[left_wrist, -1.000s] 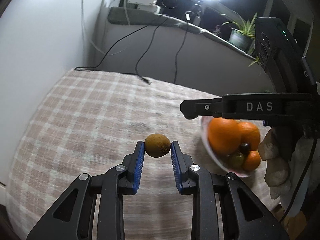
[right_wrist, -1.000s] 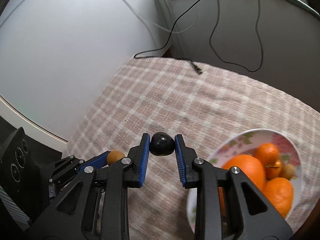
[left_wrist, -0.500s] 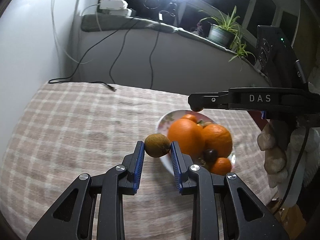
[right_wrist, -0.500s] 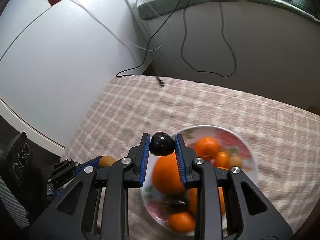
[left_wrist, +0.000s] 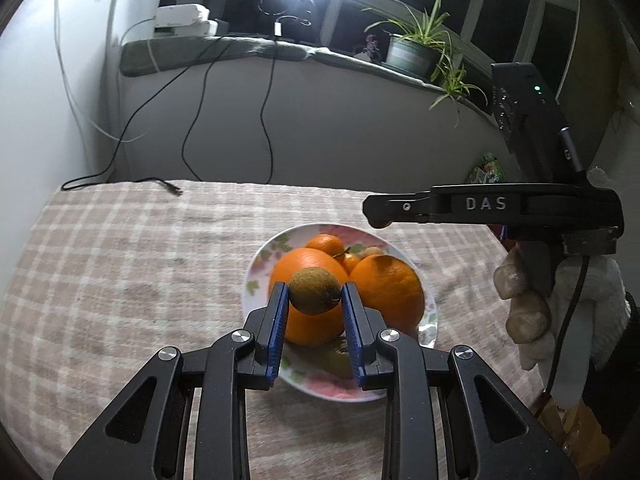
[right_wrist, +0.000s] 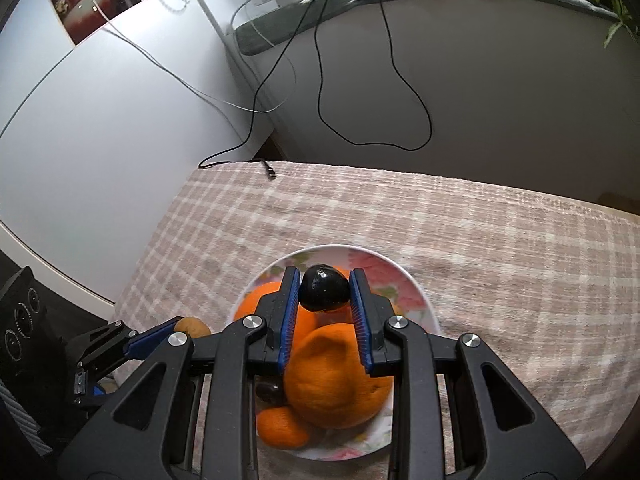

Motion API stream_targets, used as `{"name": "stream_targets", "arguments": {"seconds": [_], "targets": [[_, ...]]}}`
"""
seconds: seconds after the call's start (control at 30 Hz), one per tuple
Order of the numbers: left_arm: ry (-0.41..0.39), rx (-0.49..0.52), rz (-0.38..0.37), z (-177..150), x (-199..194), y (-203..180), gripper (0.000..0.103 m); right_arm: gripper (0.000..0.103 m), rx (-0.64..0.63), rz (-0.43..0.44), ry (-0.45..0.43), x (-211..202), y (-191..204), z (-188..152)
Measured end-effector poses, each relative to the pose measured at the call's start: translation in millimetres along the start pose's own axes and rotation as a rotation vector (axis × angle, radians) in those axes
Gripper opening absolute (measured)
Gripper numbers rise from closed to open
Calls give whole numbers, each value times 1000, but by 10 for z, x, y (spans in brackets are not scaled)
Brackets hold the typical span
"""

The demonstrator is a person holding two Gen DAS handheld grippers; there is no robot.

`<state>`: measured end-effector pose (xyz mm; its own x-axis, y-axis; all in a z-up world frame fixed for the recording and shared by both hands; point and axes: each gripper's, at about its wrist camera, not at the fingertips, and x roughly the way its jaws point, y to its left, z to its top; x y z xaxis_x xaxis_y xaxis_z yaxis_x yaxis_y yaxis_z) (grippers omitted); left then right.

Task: Organize fruits
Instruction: 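Carry both fruits over the plate and open both tools to drop them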

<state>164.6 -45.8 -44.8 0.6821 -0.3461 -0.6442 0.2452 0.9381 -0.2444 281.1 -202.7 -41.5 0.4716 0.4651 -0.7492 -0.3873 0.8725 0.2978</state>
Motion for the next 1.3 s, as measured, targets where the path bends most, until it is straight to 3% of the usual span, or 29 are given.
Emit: {"name": "stream_targets", "arguments": {"seconds": [0.57, 1.3], "targets": [[25, 40, -13, 51, 205, -237, 25, 26, 32, 11, 17, 82, -260, -41], [24, 61, -11, 69, 250, -296, 26, 26, 16, 27, 33, 209, -237, -48]]}}
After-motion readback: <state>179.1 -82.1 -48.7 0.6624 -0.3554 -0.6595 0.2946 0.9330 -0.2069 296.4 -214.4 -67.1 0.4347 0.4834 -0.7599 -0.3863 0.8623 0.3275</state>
